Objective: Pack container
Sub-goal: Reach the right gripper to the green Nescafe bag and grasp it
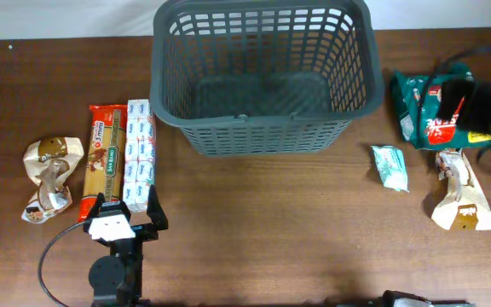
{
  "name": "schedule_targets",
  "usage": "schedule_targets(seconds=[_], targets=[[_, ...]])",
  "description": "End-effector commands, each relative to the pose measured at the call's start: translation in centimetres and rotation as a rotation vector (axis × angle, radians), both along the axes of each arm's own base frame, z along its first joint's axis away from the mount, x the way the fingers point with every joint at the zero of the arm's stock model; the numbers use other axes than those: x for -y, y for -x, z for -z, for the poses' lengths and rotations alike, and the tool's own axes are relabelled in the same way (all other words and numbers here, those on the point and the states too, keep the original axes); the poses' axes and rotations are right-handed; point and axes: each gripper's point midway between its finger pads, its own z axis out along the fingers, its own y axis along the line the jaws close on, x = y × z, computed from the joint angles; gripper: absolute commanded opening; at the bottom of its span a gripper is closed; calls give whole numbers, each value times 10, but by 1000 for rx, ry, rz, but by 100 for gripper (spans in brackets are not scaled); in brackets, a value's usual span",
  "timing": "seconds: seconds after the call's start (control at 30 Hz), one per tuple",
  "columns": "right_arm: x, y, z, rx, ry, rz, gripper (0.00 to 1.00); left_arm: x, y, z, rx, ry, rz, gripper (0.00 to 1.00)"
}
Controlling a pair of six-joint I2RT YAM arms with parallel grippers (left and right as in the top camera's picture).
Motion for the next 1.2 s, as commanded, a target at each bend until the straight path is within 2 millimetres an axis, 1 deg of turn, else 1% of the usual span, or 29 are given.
schedule_targets(seconds=[0.0,0.03,0.07,0.1,0.13,0.2,0.23,0.27,0.3,0.33,0.4,0.47,0.6,0.7,0.77,0.87,0.9,0.93,0.97,1.0,1.03,1.07,1.1,1.13,1.17], targets=[[46,-33,43,-133,-25,116,99,2,0,2,2,6,10,99],[61,-49,68,-185,-39,137,99,2,0,1,2,6,10,99],[68,-61,87,-223,-43,138,99,2,0,1,2,6,10,99],[71,-69,100,-250,-44,128,99,2,0,2,2,6,10,99],[75,-86,130,-315,-31,79,99,2,0,1,2,6,10,99],[72,-101,166,-392,-18,-2,99,2,0,1,2,6,10,99],[72,-110,193,-448,-14,-40,99,2,0,1,2,6,10,99],[71,-117,213,-483,-14,-62,99,2,0,1,2,6,10,99],[70,-120,224,-502,-13,-76,99,2,0,2,2,6,10,99],[69,-125,245,-540,-8,-109,99,2,0,1,2,6,10,99],[63,-130,278,-616,44,-210,99,2,0,2,2,6,10,99],[64,-130,297,-682,109,-241,99,2,0,1,2,6,10,99],[64,-138,324,-738,186,-227,99,2,0,2,2,6,10,99],[61,-146,342,-746,203,-208,99,2,0,2,2,6,10,99],[65,-149,350,-748,211,-159,99,2,0,2,2,6,10,99],[66,-148,366,-764,196,-131,100,2,0,2,2,6,10,99],[65,-148,375,-771,181,-114,98,2,0,2,2,6,10,99],[65,-147,382,-777,170,-97,93,2,0,1,2,6,10,99],[65,-145,390,-788,155,-78,86,2,0,2,2,6,10,99],[65,-144,395,-796,145,-65,82,2,0,2,2,6,10,99],[64,-142,401,-807,133,-51,73,2,0,1,2,6,10,99],[63,-140,404,-810,123,-40,61,2,0,1,2,6,10,99],[61,-139,408,-816,112,-39,23,2,0,2,2,6,10,99],[58,-139,409,-814,95,-45,4,2,0,1,2,6,10,99],[57,-140,409,-808,81,-42,3,2,0,2,2,6,10,99]])
